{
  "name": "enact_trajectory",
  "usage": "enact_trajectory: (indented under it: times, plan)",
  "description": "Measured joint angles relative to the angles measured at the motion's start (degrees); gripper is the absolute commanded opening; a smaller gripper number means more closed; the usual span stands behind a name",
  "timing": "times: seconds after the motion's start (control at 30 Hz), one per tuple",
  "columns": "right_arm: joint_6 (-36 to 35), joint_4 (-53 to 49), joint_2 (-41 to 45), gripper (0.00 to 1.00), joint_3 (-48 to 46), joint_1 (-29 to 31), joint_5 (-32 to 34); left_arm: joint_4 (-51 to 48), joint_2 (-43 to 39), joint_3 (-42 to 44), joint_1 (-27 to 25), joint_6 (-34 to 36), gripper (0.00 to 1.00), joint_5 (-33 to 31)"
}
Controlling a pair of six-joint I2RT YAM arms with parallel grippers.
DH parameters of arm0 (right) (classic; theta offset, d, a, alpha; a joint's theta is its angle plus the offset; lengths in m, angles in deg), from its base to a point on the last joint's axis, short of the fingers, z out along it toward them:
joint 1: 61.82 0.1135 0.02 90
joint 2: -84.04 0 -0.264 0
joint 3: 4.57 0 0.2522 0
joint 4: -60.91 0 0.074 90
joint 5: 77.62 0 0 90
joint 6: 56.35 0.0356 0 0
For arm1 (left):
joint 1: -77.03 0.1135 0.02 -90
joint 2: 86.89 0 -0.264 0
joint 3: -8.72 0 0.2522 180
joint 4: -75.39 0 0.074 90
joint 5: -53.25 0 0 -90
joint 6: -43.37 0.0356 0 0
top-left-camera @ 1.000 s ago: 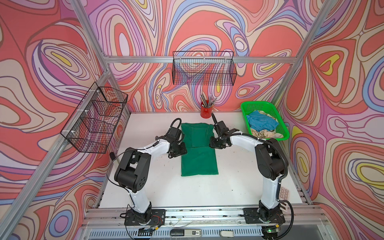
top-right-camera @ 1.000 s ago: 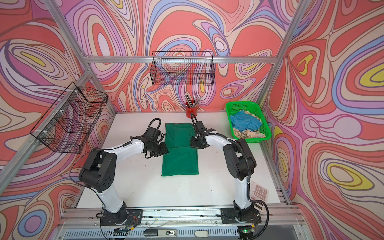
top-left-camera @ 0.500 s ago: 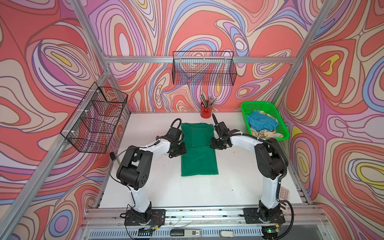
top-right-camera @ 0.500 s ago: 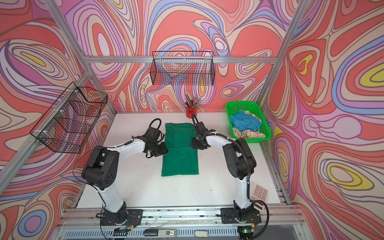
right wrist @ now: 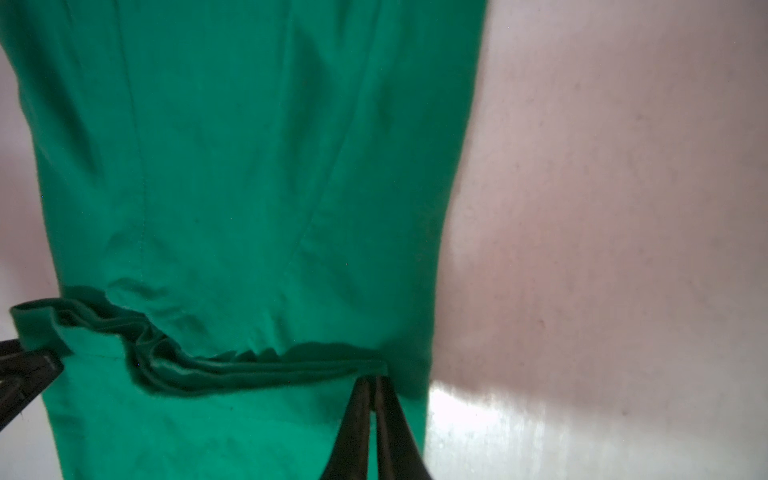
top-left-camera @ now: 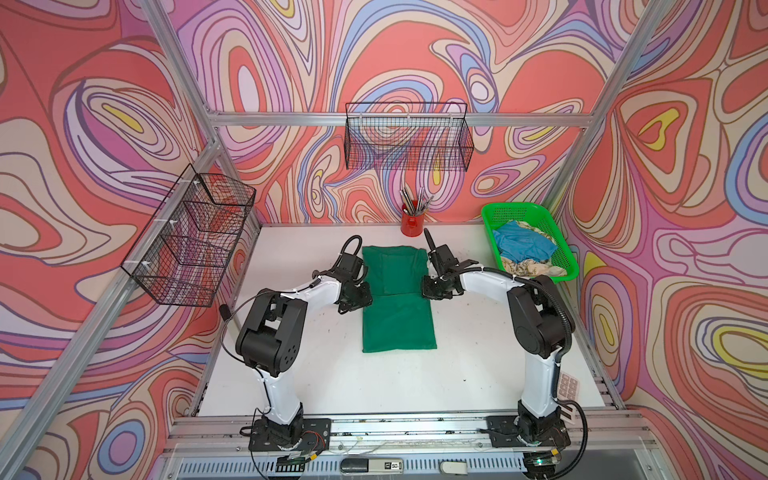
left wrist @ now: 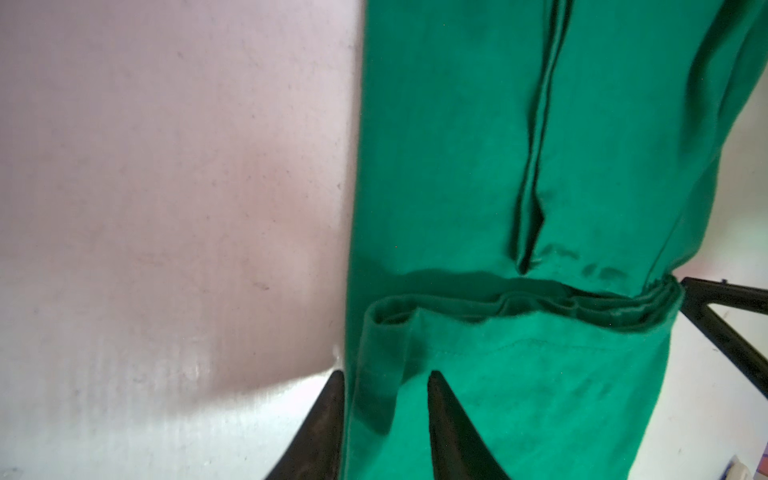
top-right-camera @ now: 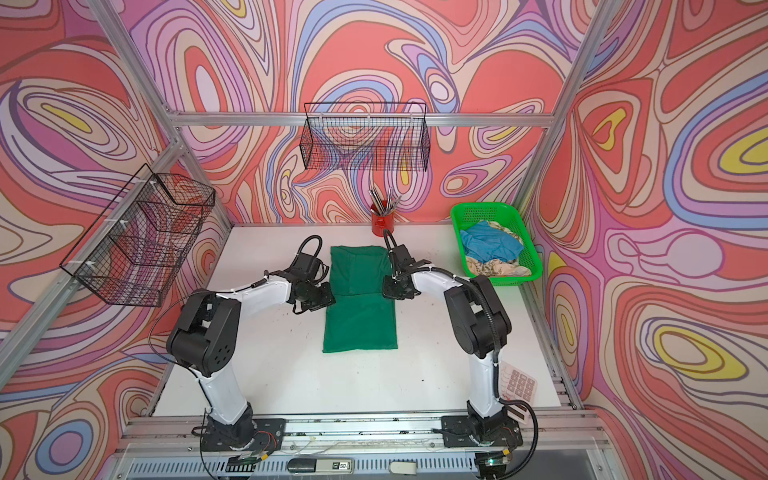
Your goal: Fold and stack the t-shirts
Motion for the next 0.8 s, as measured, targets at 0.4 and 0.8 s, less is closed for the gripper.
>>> enact_trajectory:
  times: [0.4, 0.8]
  plan:
    - [0.0, 0.0, 0.0, 0.0, -0.6, -0.3, 0.0, 0.0, 0.2, -2.2, 0.0, 0.0, 0.22, -1.1]
    - [0.0, -0.3, 1.5, 0.0, -0.6, -0.4, -0.2, 0.0, 0.9, -2.2, 0.0, 0.0, 0.0, -1.1]
